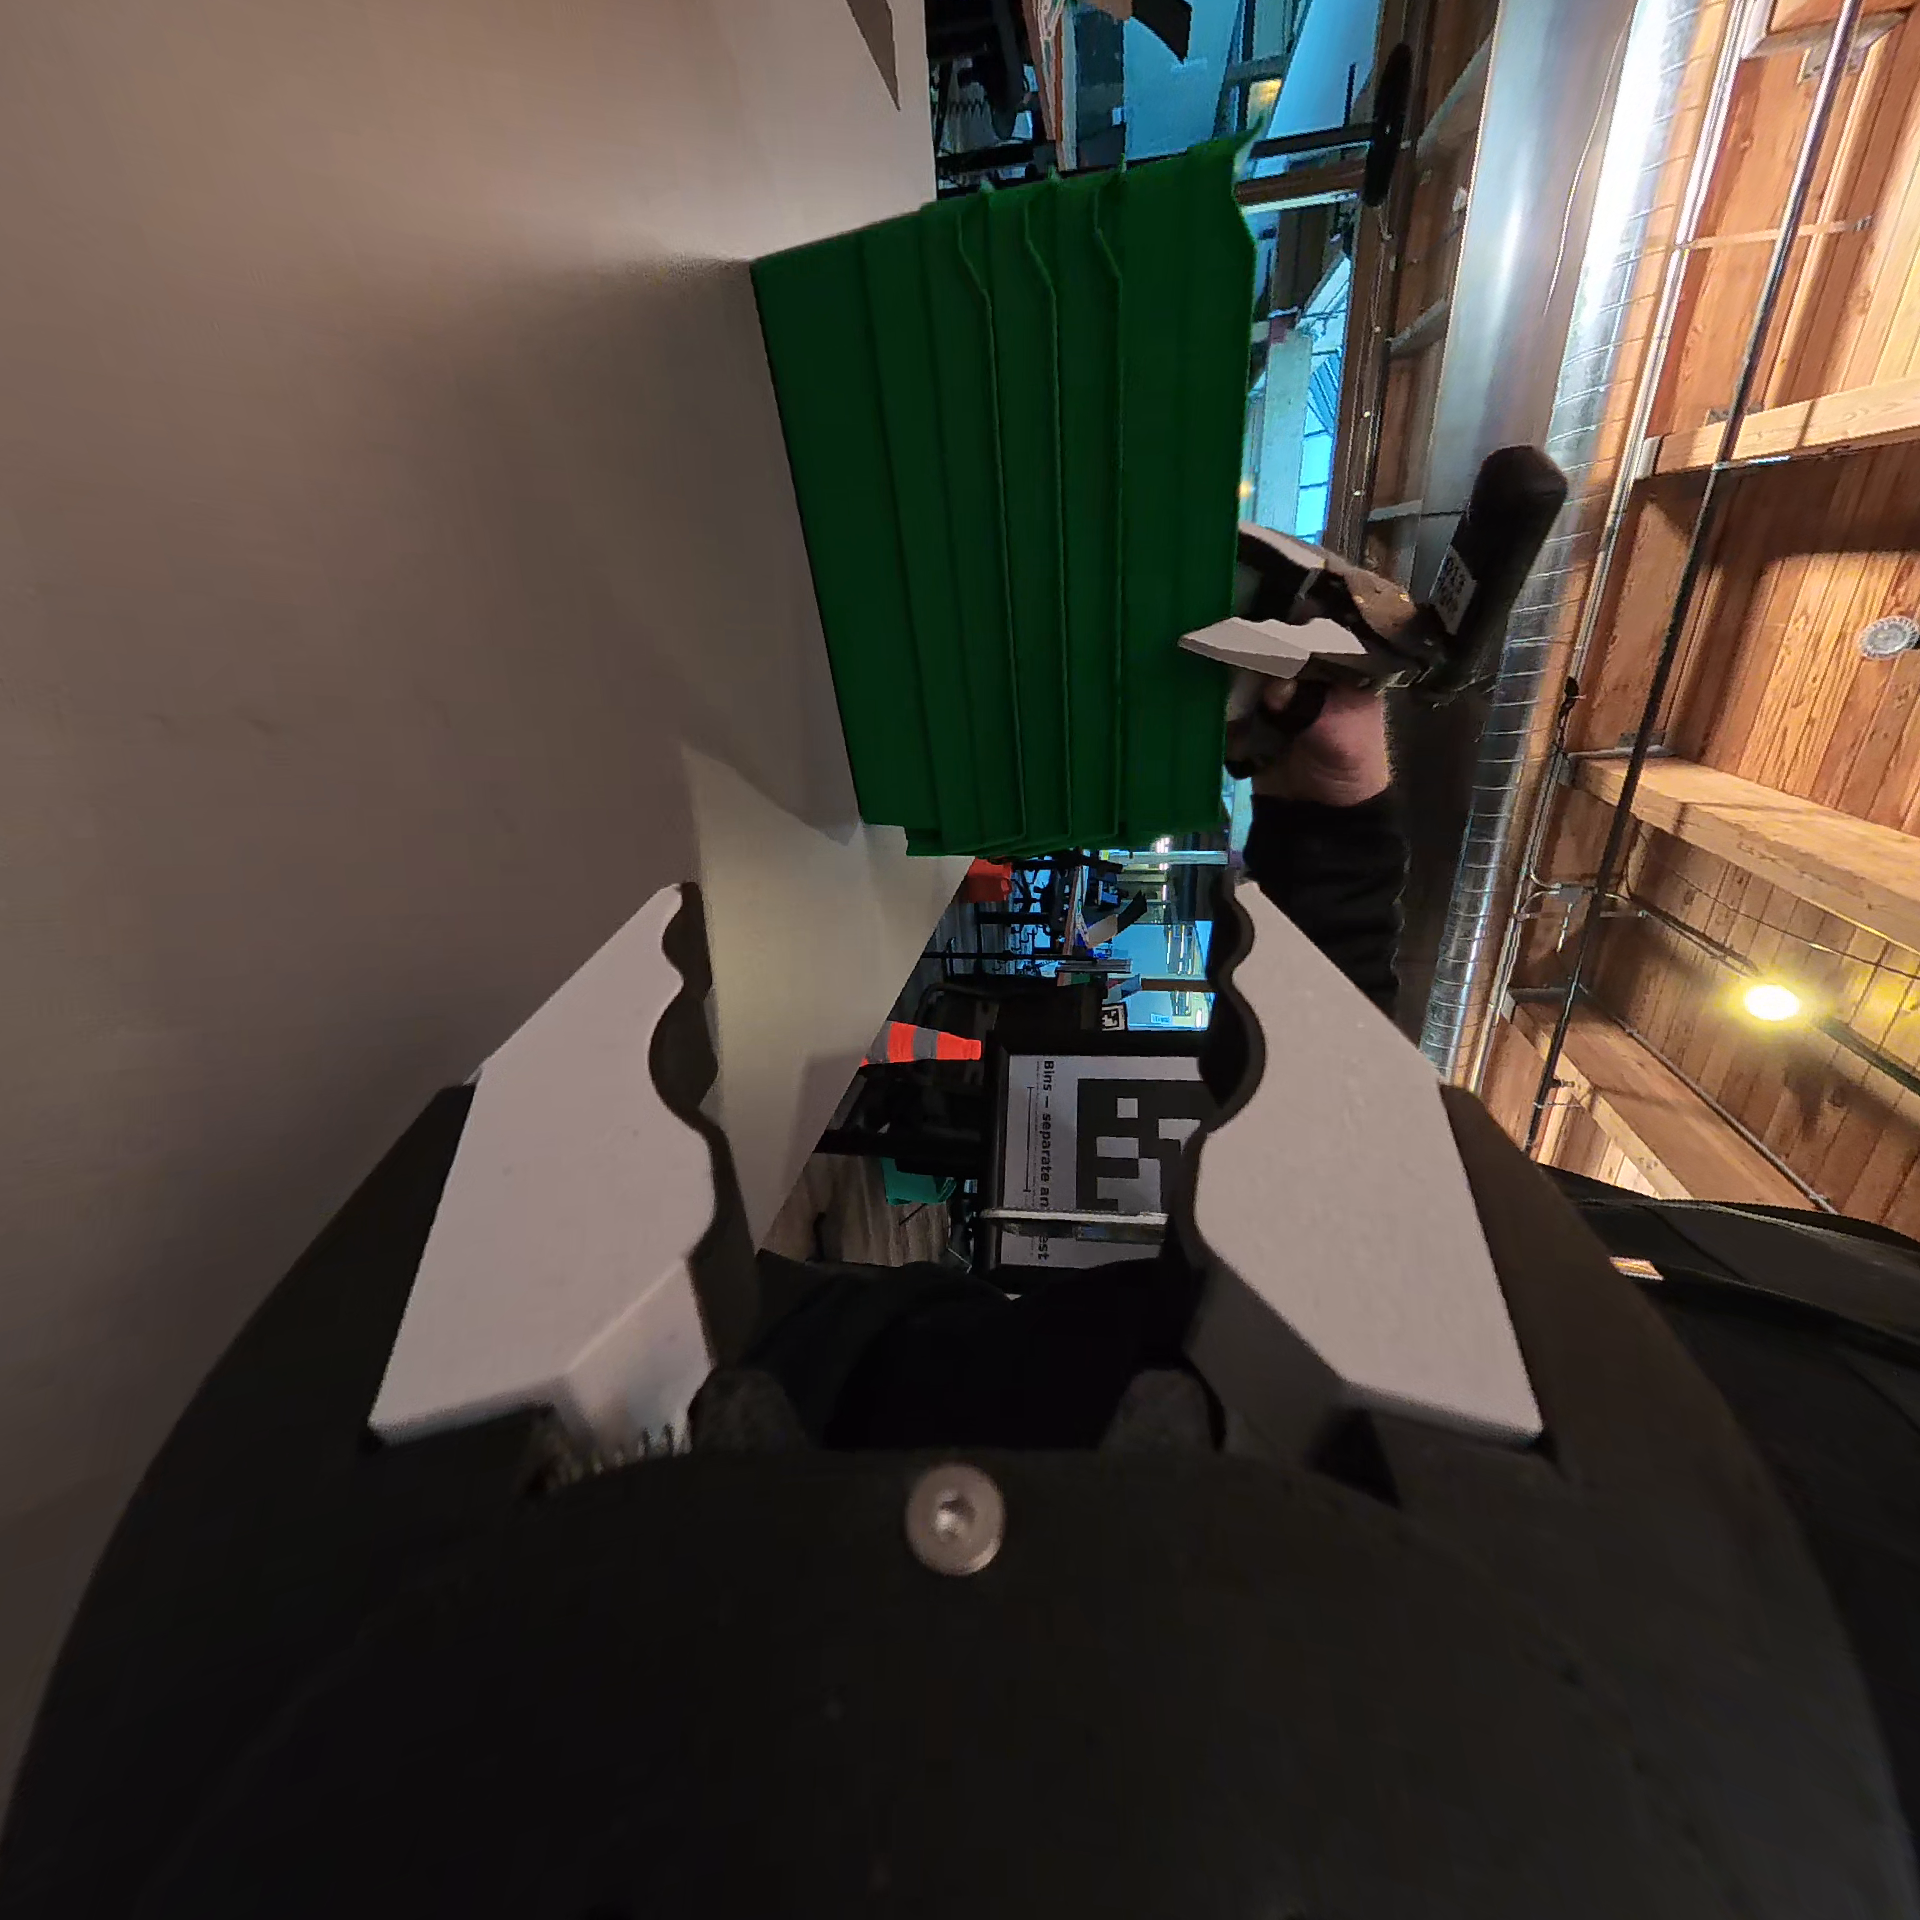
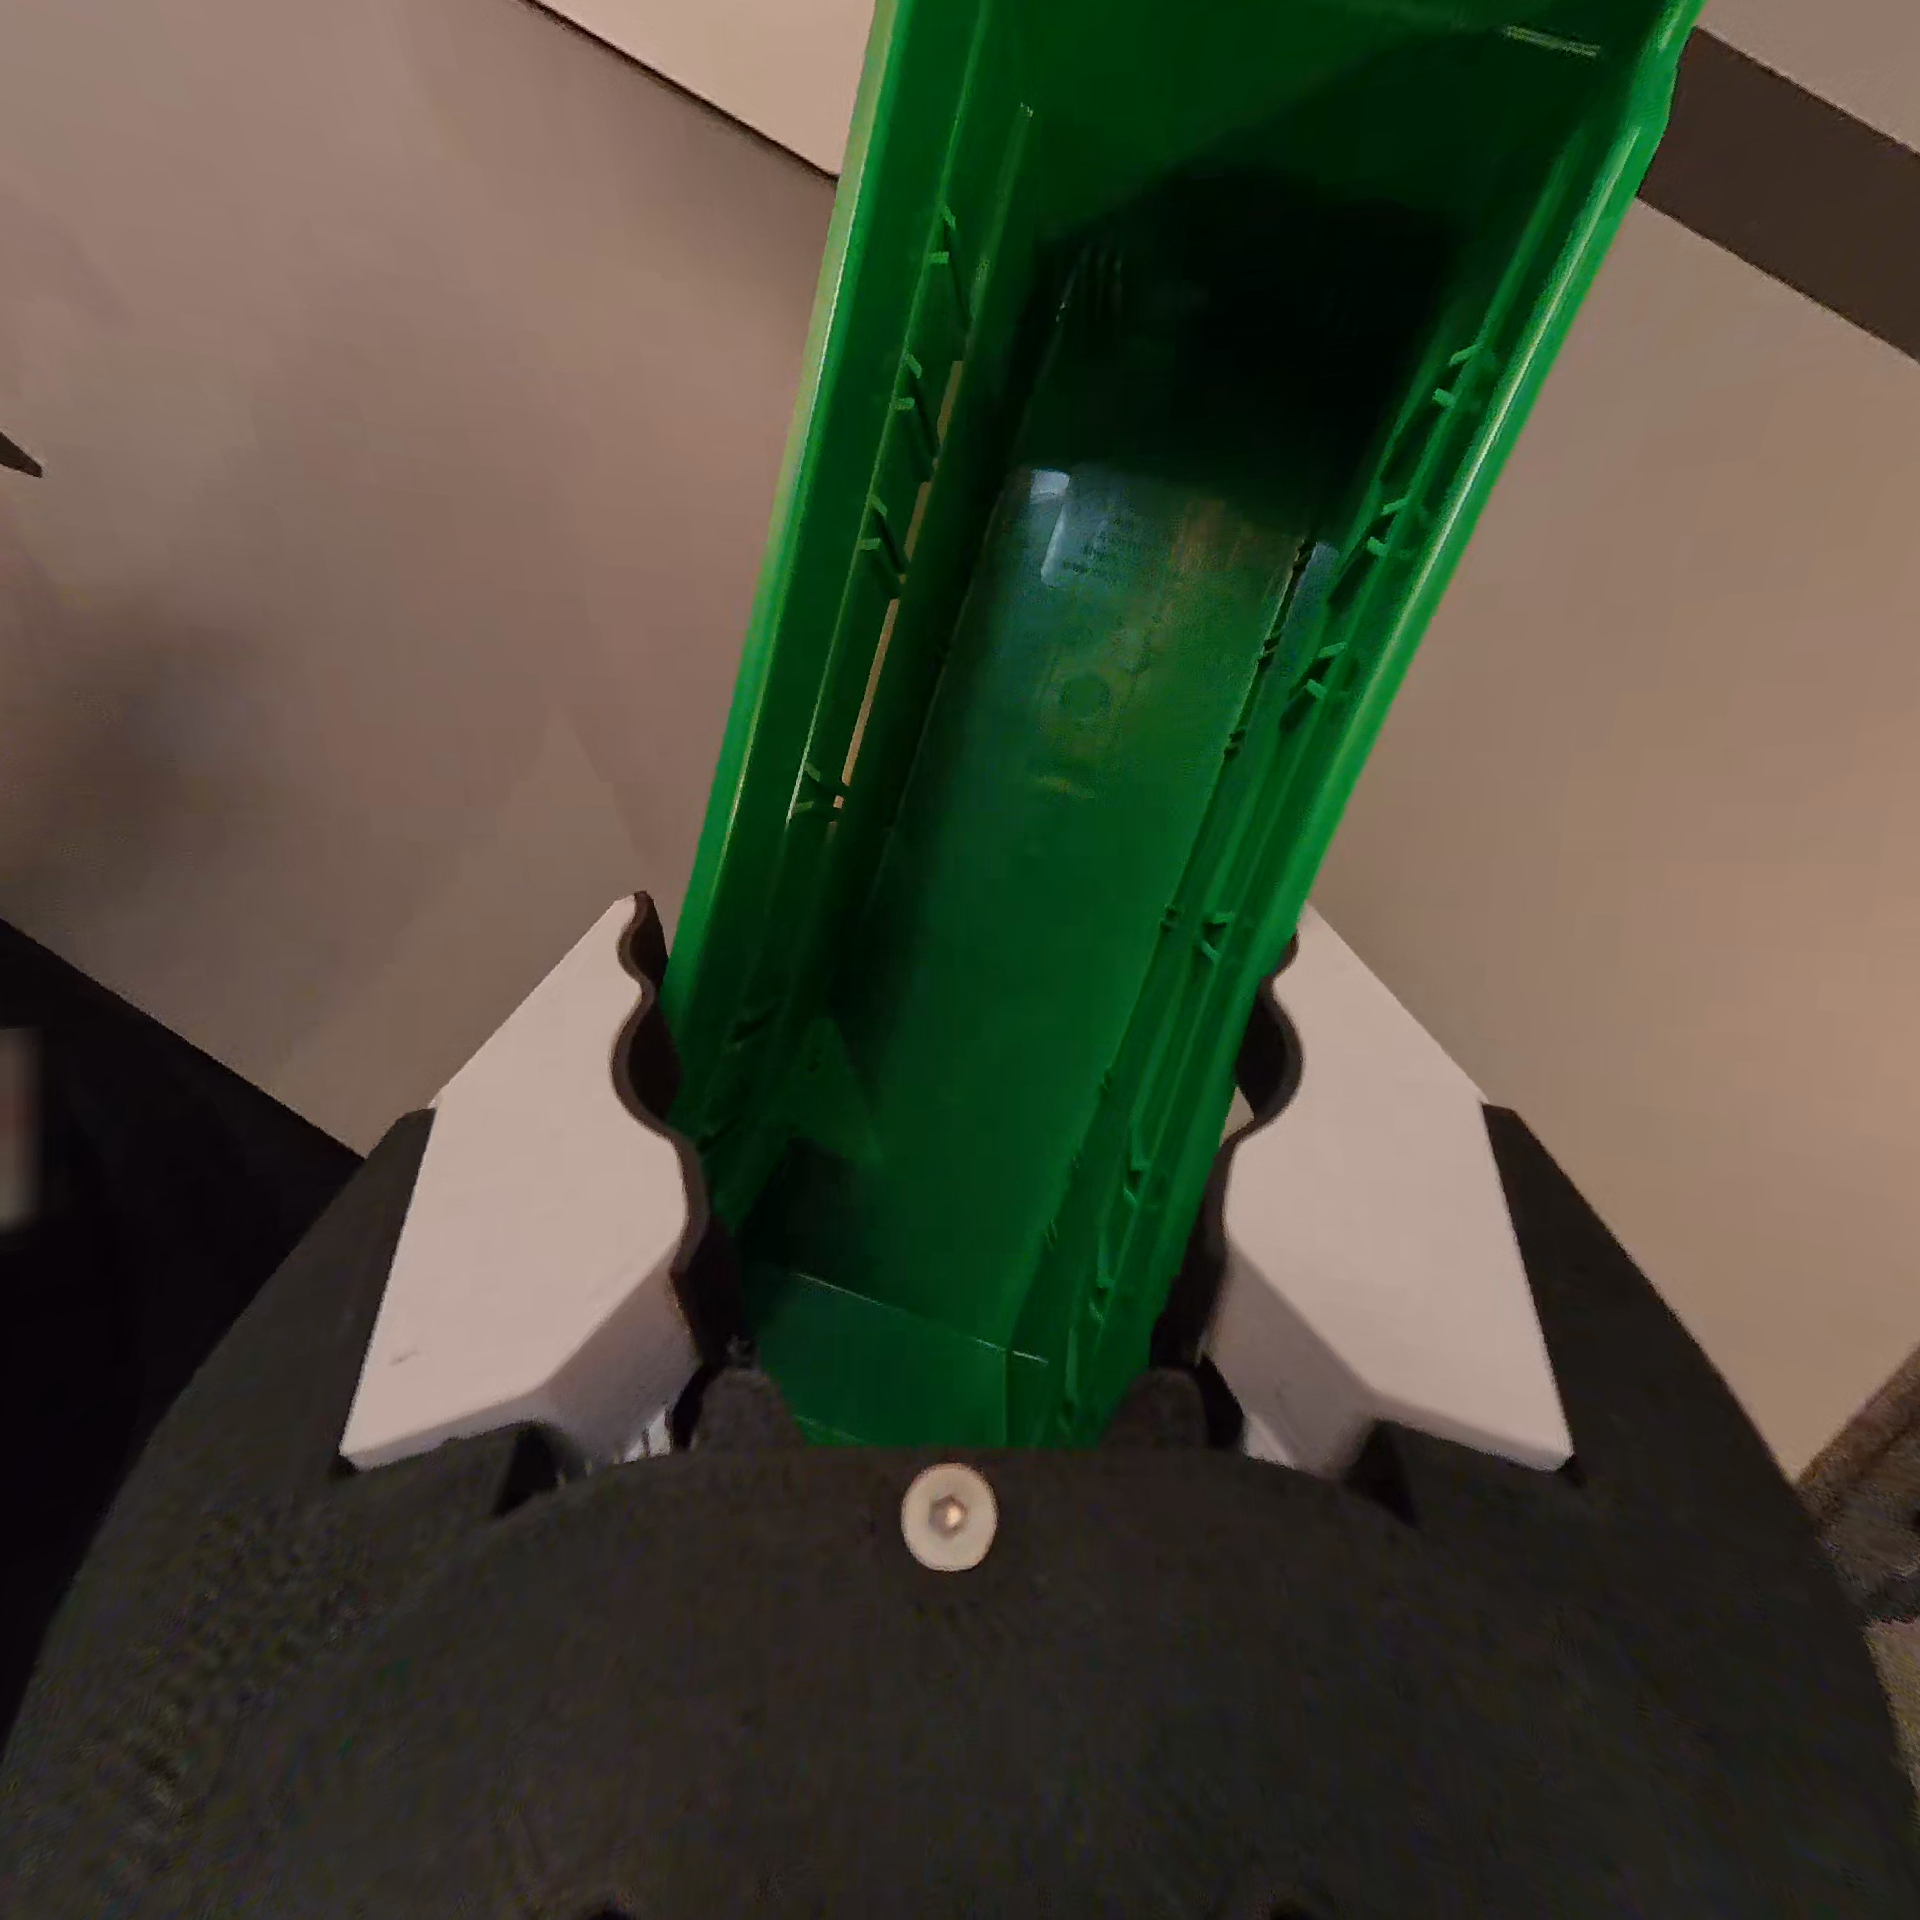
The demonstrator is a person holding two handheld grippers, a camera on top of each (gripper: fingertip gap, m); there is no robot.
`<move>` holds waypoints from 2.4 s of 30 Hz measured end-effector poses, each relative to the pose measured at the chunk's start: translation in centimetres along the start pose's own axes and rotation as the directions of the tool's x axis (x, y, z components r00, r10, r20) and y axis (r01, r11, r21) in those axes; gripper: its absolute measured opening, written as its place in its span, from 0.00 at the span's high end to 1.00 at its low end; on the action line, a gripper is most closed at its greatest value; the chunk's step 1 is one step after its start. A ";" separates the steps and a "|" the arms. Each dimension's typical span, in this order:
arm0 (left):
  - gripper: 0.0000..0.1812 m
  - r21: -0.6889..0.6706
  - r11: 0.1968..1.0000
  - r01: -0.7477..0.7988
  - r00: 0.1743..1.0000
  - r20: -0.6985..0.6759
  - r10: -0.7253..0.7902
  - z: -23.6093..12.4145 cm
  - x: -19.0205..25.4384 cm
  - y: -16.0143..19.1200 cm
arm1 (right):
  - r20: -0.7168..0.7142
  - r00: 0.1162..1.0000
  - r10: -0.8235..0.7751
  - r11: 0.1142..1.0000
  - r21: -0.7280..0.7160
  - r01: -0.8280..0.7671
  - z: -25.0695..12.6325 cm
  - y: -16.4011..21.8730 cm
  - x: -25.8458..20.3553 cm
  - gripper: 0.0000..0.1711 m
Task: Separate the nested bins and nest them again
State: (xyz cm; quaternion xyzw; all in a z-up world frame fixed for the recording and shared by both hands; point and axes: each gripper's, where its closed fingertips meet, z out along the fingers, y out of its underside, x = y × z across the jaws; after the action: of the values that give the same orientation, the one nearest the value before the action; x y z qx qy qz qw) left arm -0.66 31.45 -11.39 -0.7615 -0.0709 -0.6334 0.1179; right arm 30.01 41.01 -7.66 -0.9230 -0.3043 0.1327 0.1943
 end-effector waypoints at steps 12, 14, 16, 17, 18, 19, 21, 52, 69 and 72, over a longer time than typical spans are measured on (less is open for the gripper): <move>0.48 -0.078 0.996 -0.036 0.999 -0.015 0.035 3.3 1.0 0.9 | -0.018 1.000 -0.019 0.999 -0.030 0.018 1.9 1.4 0.3 0.20; 0.48 -0.098 0.993 -0.066 0.998 -0.018 0.064 4.2 1.5 1.0 | -0.004 1.000 -0.003 1.000 0.014 0.003 0.9 0.6 0.4 0.20; 0.48 -0.121 0.988 -0.095 0.995 -0.025 0.092 5.3 2.1 1.1 | -0.020 1.000 0.000 1.000 0.024 0.001 0.0 0.4 1.3 0.24; 0.48 -0.132 0.985 -0.108 0.994 -0.031 0.105 6.0 2.4 1.2 | -0.020 1.000 0.011 1.000 0.023 -0.010 -0.3 0.5 1.9 0.23; 0.48 -0.139 0.983 -0.123 0.992 -0.038 0.119 6.8 2.8 1.2 | -0.008 0.999 0.031 0.999 0.031 -0.031 -0.7 0.5 2.5 0.23; 0.48 -0.148 0.979 -0.139 0.990 -0.046 0.134 7.6 3.2 1.2 | 0.018 0.998 0.059 0.997 0.049 -0.060 -1.0 0.4 3.1 0.24; 0.45 -0.167 0.970 -0.175 0.984 -0.058 0.168 9.5 4.1 1.4 | 0.119 0.984 0.133 0.985 0.092 -0.144 -1.4 0.4 4.0 0.24; 0.25 -0.089 0.977 -0.195 0.971 0.123 0.205 10.5 1.5 -0.2 | 0.680 0.636 0.364 0.842 0.051 -0.537 9.4 -4.9 -17.8 0.22; 0.25 0.084 0.979 -0.184 0.948 0.280 0.154 -12.4 -3.1 -3.7 | 0.855 0.455 0.250 0.925 -0.071 -0.374 15.4 -14.0 -38.7 0.14; 0.27 0.071 0.980 -0.188 0.933 0.325 0.155 -15.8 -4.1 -4.8 | 0.866 0.443 0.233 0.941 -0.087 -0.326 16.4 -14.8 -41.9 0.16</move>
State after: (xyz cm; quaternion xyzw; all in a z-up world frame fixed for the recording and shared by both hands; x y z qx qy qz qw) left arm -17.67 32.01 -12.30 -0.8499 -0.0542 -0.4852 0.1983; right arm -16.17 30.80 -10.41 -0.7576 -0.1973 0.6213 0.0330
